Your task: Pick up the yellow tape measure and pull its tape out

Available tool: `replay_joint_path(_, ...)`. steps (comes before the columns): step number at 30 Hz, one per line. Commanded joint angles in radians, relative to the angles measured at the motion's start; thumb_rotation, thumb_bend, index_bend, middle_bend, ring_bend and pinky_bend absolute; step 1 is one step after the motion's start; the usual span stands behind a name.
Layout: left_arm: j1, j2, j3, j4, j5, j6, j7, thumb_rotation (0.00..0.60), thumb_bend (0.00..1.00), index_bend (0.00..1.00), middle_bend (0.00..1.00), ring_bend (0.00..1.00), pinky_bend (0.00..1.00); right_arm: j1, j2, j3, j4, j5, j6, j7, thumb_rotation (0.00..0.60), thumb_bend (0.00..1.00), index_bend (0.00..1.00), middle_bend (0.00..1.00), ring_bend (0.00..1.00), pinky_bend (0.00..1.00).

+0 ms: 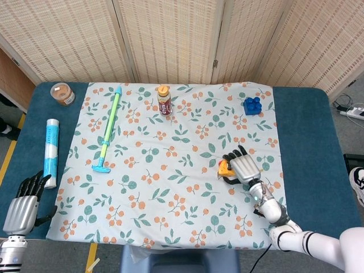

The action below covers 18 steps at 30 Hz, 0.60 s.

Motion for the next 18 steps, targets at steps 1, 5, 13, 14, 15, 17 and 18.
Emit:
replay_joint_path(1, 0.0, 0.001, 0.001, -0.001, -0.001, -0.002, -0.003, 0.6, 0.36, 0.11, 0.02, 0.0, 0.0, -0.001, -0.004, 0.001, 0.007, -0.003, 0.003, 0.005, 0.369, 0.37, 0.24, 0.28, 0.16, 0.0)
replay_joint_path(5, -0.001, 0.004, 0.002, -0.003, -0.002, -0.006, -0.005, 0.6, 0.36, 0.11, 0.02, 0.0, 0.0, -0.003, -0.009, 0.001, 0.017, -0.012, 0.01, 0.012, 0.378, 0.37, 0.24, 0.28, 0.16, 0.0)
replay_joint_path(13, -0.002, 0.009, 0.003, -0.007, -0.006, -0.013, -0.005, 0.6, 0.36, 0.1, 0.0, 0.0, 0.0, 0.0, -0.01, -0.002, 0.02, -0.03, 0.015, 0.002, 0.533, 0.37, 0.24, 0.28, 0.16, 0.0)
replay_joint_path(14, -0.002, 0.009, 0.003, -0.008, -0.007, -0.013, -0.004, 0.6, 0.36, 0.1, 0.0, 0.0, 0.0, 0.0, -0.01, -0.003, 0.021, -0.033, 0.016, 0.003, 0.558, 0.37, 0.24, 0.28, 0.16, 0.0)
replay_joint_path(15, -0.002, 0.01, 0.003, -0.008, -0.008, -0.014, -0.004, 0.6, 0.36, 0.09, 0.0, 0.0, 0.0, 0.0, -0.011, -0.003, 0.022, -0.039, 0.019, 0.006, 0.576, 0.37, 0.24, 0.28, 0.16, 0.0)
replay_joint_path(17, -0.002, 0.01, 0.003, -0.008, -0.008, -0.015, -0.004, 0.6, 0.36, 0.09, 0.0, 0.0, 0.0, -0.002, -0.012, -0.005, 0.024, -0.045, 0.022, 0.011, 0.597, 0.37, 0.25, 0.28, 0.17, 0.0)
replay_joint_path(18, -0.002, 0.01, 0.003, -0.009, -0.008, -0.015, -0.005, 0.6, 0.36, 0.09, 0.0, 0.0, 0.0, -0.003, -0.014, -0.005, 0.025, -0.047, 0.024, 0.014, 0.6, 0.37, 0.26, 0.29, 0.17, 0.0)
